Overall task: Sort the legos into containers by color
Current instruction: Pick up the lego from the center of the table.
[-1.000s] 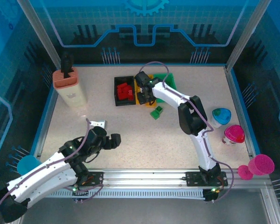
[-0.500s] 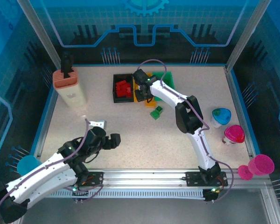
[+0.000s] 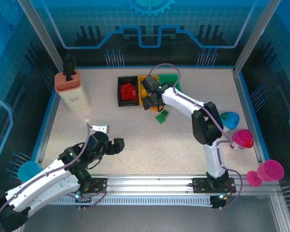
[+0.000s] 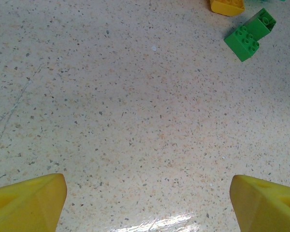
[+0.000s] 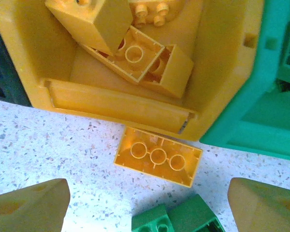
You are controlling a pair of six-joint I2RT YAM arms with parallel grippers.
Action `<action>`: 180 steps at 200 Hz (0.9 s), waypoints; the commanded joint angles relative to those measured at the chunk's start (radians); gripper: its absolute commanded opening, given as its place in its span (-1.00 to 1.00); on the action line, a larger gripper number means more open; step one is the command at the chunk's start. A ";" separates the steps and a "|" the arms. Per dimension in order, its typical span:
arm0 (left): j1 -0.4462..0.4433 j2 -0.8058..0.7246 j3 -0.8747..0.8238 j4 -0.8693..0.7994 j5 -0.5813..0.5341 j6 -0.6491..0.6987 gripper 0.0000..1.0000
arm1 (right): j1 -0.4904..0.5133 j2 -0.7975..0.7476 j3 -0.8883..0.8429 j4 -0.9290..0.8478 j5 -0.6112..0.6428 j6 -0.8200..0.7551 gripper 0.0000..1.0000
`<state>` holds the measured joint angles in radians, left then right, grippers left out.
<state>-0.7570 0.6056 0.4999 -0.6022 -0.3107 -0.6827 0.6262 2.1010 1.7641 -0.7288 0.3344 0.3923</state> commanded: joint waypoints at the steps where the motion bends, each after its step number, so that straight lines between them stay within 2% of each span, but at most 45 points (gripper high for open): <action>1: -0.006 -0.008 -0.017 -0.011 -0.017 -0.012 0.77 | -0.012 -0.023 -0.043 0.028 0.009 0.044 0.70; 33: -0.005 -0.009 -0.017 -0.017 -0.015 -0.013 0.77 | -0.027 0.028 -0.042 0.031 -0.035 0.069 0.73; 180: -0.005 -0.021 -0.015 -0.027 -0.028 -0.008 0.77 | -0.052 0.170 -0.005 0.031 -0.064 0.122 0.72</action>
<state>-0.7567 0.5926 0.4908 -0.6090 -0.3183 -0.6823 0.5903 2.2307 1.7294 -0.6861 0.2810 0.4946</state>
